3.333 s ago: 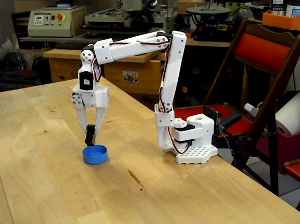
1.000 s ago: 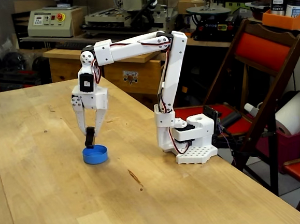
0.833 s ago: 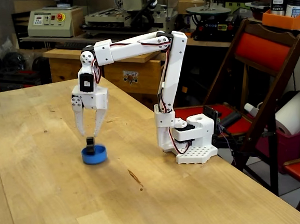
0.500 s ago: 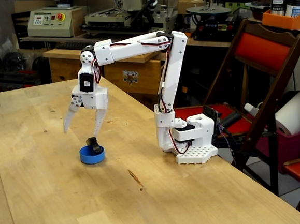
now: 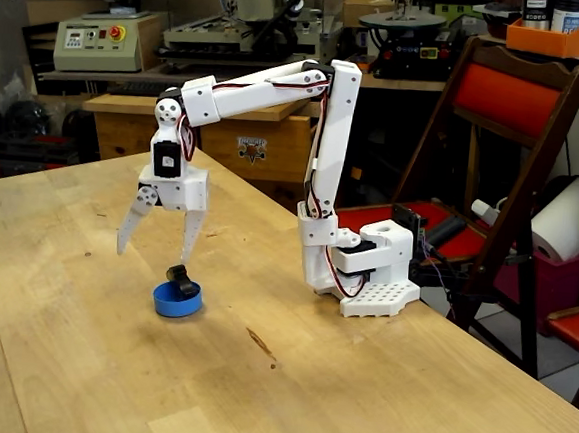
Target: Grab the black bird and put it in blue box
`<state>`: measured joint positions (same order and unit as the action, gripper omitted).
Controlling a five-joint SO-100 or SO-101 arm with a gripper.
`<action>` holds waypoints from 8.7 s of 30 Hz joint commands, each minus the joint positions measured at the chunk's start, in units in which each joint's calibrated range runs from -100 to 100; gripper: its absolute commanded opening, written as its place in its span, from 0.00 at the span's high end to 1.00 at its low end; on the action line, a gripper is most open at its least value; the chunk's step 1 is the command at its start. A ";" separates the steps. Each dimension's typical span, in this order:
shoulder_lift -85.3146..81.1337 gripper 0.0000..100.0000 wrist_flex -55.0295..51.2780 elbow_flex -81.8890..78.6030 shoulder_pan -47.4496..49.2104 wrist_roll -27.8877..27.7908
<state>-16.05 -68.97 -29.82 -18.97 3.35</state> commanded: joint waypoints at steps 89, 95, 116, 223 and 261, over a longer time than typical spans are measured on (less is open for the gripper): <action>-50.14 0.96 13.64 -39.12 19.72 3.13; -50.23 0.96 13.72 -39.12 15.49 0.29; -47.92 0.96 13.72 -39.12 15.57 -0.24; -82.24 0.96 0.43 -50.98 15.49 -0.29; -81.81 0.96 0.91 -51.42 24.75 -0.24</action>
<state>-98.20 -68.41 -81.90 5.42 3.15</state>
